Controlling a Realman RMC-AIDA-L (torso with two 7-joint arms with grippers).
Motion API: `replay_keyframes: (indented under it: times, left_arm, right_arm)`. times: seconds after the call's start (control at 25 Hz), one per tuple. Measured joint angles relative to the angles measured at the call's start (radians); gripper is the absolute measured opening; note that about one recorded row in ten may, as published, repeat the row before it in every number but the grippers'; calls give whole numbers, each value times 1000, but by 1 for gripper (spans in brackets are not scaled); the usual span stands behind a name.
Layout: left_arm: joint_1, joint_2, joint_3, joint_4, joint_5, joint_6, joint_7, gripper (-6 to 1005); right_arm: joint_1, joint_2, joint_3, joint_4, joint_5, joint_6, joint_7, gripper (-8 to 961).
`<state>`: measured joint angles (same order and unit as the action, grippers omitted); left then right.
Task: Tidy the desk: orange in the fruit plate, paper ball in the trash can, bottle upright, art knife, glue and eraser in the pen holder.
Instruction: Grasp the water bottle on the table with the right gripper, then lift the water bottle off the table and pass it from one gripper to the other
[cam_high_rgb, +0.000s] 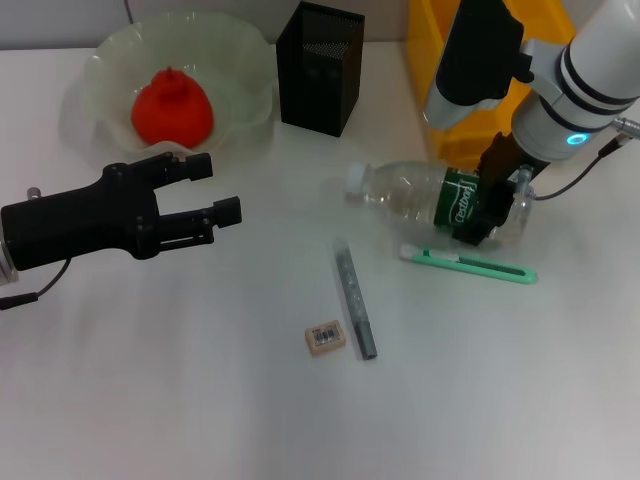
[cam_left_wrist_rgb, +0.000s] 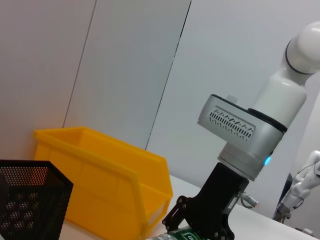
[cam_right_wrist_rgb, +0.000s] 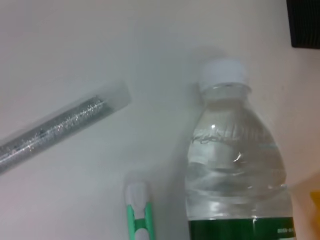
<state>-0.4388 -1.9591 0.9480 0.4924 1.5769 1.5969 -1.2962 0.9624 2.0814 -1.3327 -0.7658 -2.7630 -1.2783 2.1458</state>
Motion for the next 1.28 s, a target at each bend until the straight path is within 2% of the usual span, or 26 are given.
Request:
replay_keyframes:
  times: [0.4, 0.72, 0.92, 1.04, 1.08, 1.12, 1.24, 1.28]
  left_arm:
    - [0, 0, -9, 0, -1, -1, 0, 835]
    - [-5, 1, -13, 0, -1, -5, 0, 835]
    - [-7, 2, -57, -2, -3, -7, -3, 835]
    - [-5, -1, -118, -8, -3, -8, -19, 835]
    - [-4, -5, -151, -9, -3, -6, -24, 835]
    - [-4, -5, -151, -9, -3, -6, -24, 835]
    - [-1, -24, -215, -9, -3, 11, -25, 835]
    - [0, -32, -236, -9, -3, 18, -25, 835]
  right_arm:
    - [-19, 1, 5, -55, 16, -18, -21, 770]
    - [-47, -2, 7, -123, 108, -57, -59, 769]
    - [-114, -4, 13, -235, 194, -84, -89, 770]
    - [-153, -4, 50, -285, 269, -85, -124, 770]
    - [-179, -4, 108, -301, 348, -86, -174, 770]
    - [-179, -4, 108, -301, 348, -86, -174, 770]
    - [-216, -5, 173, -305, 484, -92, -260, 769]
    - [-242, -5, 206, -297, 583, -105, -325, 769]
